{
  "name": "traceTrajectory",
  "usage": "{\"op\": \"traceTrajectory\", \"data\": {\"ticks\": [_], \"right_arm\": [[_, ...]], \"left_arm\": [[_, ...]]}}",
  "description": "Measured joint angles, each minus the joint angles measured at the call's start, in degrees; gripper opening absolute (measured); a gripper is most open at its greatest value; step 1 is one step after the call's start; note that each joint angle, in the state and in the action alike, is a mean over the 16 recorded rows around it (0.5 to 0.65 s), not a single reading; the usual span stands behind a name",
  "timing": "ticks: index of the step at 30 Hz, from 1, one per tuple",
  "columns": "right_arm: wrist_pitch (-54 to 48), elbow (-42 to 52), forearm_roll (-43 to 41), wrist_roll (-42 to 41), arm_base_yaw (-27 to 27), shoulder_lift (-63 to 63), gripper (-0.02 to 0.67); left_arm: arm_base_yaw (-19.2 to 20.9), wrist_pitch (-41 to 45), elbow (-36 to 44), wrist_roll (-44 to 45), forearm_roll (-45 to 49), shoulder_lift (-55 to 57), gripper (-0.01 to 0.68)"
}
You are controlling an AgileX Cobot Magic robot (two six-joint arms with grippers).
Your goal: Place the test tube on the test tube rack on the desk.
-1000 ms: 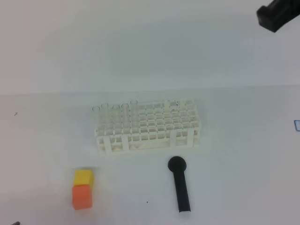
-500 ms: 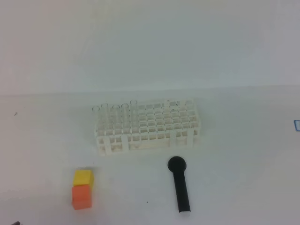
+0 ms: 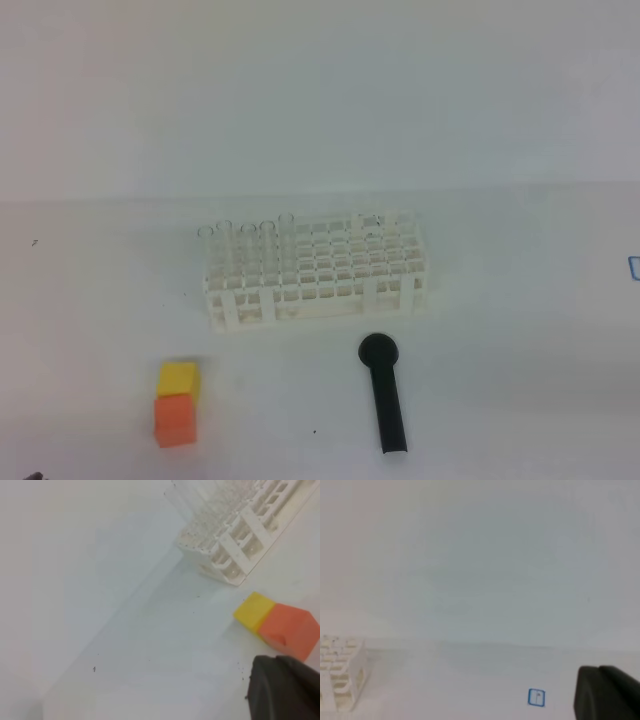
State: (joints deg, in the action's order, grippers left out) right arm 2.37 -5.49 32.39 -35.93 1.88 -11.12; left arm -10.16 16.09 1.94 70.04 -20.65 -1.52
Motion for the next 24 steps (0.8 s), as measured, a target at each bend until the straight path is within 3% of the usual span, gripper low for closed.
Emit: {"op": "traceTrajectory", "data": {"ticks": [11, 17, 24], "right_arm": [[-1.78, 5.94, -16.12, 16.19, -0.01, 6.70, -0.001], [-8.59, 7.10, -25.87, 24.31, -0.01, 9.09, -0.001], [-17.16, 7.18, -30.76, 28.23, -0.01, 9.51, -0.001]], "left_arm": [[0.00, 0.00, 0.00, 0.00, 0.00, 0.00, -0.001], [0.00, 0.00, 0.00, 0.00, 0.00, 0.00, -0.001], [0.00, 0.00, 0.00, 0.00, 0.00, 0.00, -0.001]]}}
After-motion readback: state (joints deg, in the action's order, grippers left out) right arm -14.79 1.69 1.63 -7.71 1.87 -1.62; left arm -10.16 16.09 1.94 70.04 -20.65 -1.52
